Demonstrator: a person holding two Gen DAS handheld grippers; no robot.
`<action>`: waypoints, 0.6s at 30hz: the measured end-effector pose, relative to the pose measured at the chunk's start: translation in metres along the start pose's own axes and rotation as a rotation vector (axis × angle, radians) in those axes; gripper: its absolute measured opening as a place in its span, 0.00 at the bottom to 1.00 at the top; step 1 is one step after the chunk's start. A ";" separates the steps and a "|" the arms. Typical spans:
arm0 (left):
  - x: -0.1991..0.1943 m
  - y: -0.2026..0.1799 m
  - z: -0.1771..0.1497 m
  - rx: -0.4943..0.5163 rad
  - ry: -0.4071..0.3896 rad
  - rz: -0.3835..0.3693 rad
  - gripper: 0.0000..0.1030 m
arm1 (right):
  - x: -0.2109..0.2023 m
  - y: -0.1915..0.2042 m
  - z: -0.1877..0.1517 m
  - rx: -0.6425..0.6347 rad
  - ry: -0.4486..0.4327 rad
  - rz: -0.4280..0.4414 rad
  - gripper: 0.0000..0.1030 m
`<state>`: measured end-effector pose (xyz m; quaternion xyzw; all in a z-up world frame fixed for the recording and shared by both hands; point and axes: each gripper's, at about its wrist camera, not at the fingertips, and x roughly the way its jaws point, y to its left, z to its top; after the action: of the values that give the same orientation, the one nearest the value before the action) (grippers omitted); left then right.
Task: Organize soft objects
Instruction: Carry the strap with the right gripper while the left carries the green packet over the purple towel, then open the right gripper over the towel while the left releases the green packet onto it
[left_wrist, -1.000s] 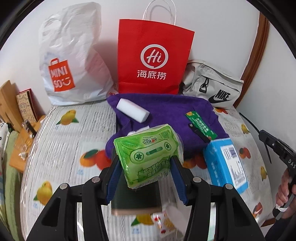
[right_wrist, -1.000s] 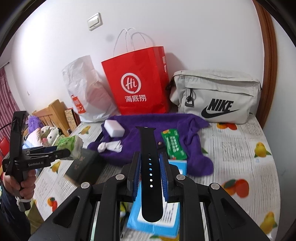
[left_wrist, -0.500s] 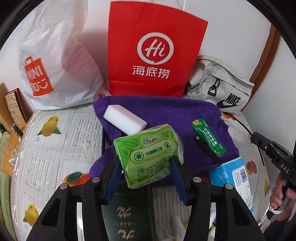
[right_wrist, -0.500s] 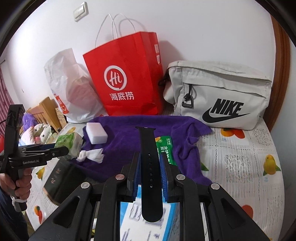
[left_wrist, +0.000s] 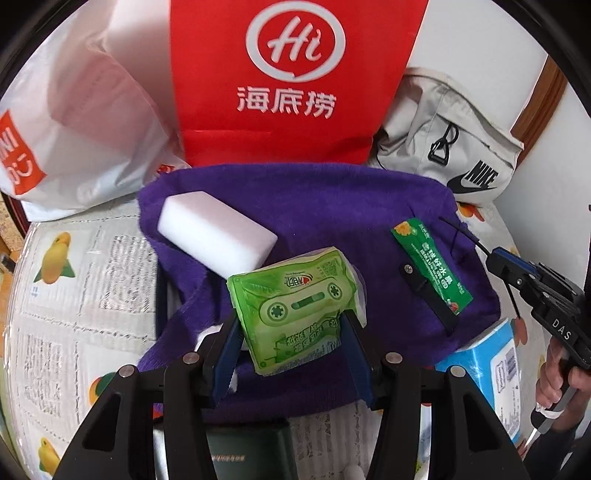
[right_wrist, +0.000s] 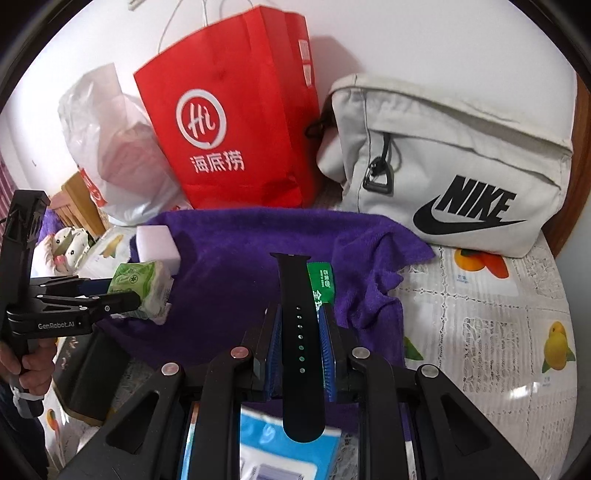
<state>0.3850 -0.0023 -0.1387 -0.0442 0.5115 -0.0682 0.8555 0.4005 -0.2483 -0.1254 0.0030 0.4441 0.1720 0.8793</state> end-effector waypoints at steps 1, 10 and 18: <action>0.004 -0.001 0.001 0.005 0.008 0.007 0.50 | 0.002 -0.001 0.000 0.000 0.005 -0.001 0.20; 0.022 -0.012 0.001 0.033 0.044 0.017 0.52 | 0.022 -0.009 0.000 0.002 0.049 -0.006 0.20; 0.028 -0.013 -0.003 0.041 0.062 0.019 0.53 | 0.034 -0.014 -0.004 0.016 0.090 -0.014 0.20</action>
<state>0.3947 -0.0197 -0.1629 -0.0199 0.5367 -0.0719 0.8405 0.4198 -0.2519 -0.1567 -0.0009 0.4848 0.1621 0.8595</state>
